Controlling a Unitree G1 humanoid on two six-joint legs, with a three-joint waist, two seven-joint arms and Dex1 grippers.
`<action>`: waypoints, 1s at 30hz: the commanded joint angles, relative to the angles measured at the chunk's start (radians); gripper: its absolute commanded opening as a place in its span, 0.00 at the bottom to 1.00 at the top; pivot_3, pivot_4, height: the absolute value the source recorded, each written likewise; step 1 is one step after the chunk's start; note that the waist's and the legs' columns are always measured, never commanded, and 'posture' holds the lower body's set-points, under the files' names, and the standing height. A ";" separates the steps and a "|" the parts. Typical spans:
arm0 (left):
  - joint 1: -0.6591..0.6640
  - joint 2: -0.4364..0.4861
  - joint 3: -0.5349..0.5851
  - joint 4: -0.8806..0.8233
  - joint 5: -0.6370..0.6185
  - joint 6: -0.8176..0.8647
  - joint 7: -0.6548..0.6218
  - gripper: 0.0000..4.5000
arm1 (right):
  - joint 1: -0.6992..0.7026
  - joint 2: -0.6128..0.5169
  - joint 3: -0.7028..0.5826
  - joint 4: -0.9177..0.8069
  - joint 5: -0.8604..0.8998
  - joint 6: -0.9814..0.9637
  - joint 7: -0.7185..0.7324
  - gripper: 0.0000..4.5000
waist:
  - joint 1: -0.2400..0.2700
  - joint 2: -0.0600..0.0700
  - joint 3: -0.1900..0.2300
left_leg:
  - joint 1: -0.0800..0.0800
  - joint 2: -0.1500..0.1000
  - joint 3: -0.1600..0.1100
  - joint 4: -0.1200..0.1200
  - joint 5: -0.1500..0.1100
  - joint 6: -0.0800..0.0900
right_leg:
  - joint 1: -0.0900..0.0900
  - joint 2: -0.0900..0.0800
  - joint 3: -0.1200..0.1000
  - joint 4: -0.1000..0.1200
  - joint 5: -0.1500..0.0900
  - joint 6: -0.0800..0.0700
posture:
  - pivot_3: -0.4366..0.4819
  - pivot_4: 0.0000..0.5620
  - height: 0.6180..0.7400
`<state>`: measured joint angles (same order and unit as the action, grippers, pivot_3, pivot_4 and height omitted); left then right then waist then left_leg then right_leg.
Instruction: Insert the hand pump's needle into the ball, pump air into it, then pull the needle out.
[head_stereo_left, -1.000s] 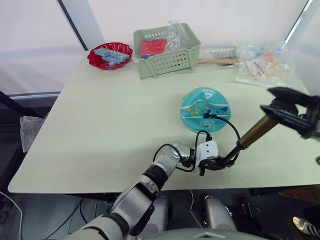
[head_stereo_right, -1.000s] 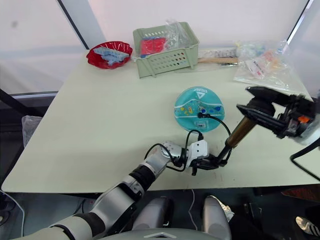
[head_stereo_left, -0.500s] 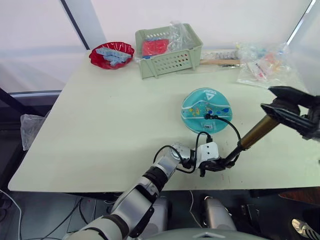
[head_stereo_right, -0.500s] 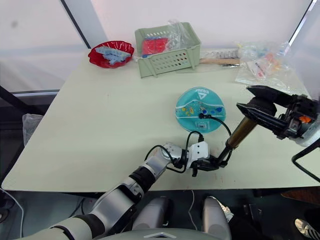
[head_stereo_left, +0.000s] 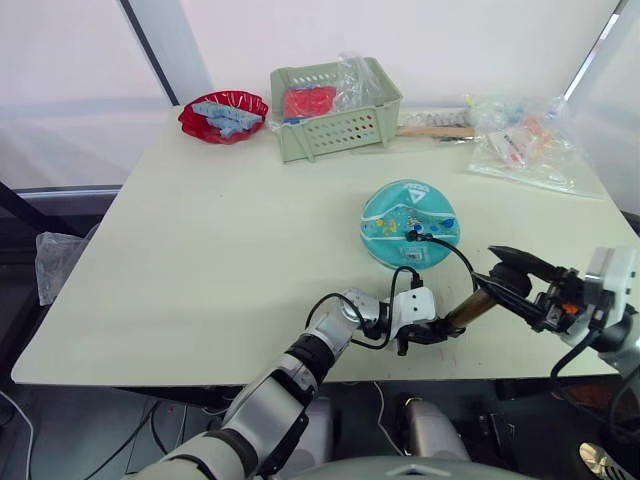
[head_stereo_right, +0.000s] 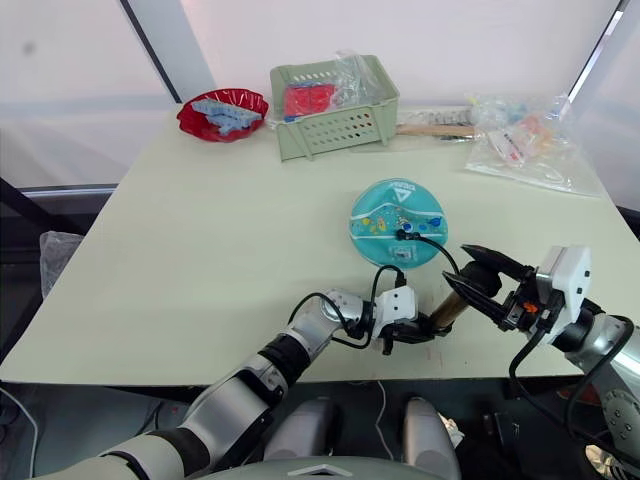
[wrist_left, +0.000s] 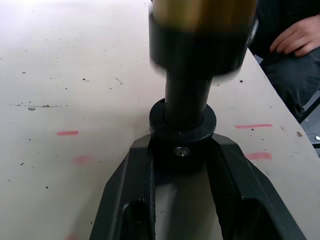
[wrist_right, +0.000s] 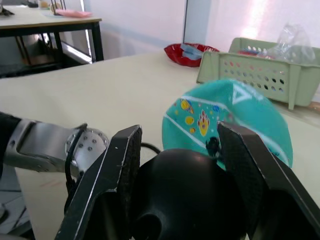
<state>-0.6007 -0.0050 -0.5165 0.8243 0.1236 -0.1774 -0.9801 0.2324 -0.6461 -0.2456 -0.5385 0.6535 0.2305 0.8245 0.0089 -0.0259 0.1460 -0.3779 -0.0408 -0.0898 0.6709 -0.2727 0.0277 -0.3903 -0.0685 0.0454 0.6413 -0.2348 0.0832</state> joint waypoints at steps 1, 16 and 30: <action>0.028 0.017 -0.005 0.054 0.032 0.020 0.003 0.21 | 0.036 0.038 0.103 0.068 -0.080 -0.014 0.016 0.42 | 0.000 0.002 -0.001 | 0.000 0.000 0.000 0.000 0.000 0.000 | 0.000 0.000 0.000 0.000 0.000 0.000 | 0.48 0.27 0.97; 0.021 0.014 0.010 0.087 0.030 0.004 -0.001 0.21 | -0.137 -0.064 -0.044 -0.060 0.115 0.149 -0.052 0.42 | -0.003 0.007 0.001 | 0.002 0.000 -0.001 0.000 0.000 0.000 | 0.003 0.000 -0.001 -0.001 -0.002 0.002 | 0.48 0.27 0.97; 0.027 0.013 0.009 0.084 0.033 0.010 -0.016 0.21 | -0.374 -0.325 -0.349 -0.030 0.526 0.420 -0.118 0.42 | 0.002 0.008 0.006 | -0.005 -0.001 0.000 0.000 0.000 0.000 | -0.004 -0.001 -0.001 -0.001 0.000 -0.001 | 0.48 0.27 0.97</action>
<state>-0.6021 -0.0181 -0.4910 0.8466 0.1136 -0.2033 -1.0007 -0.0935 -0.9441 -0.4939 -0.5651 1.1166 0.6547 0.7301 0.0113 -0.0177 0.1521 -0.3834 -0.0412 -0.0898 0.6705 -0.2727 0.0276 -0.3943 -0.0700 0.0449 0.6403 -0.2348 0.0821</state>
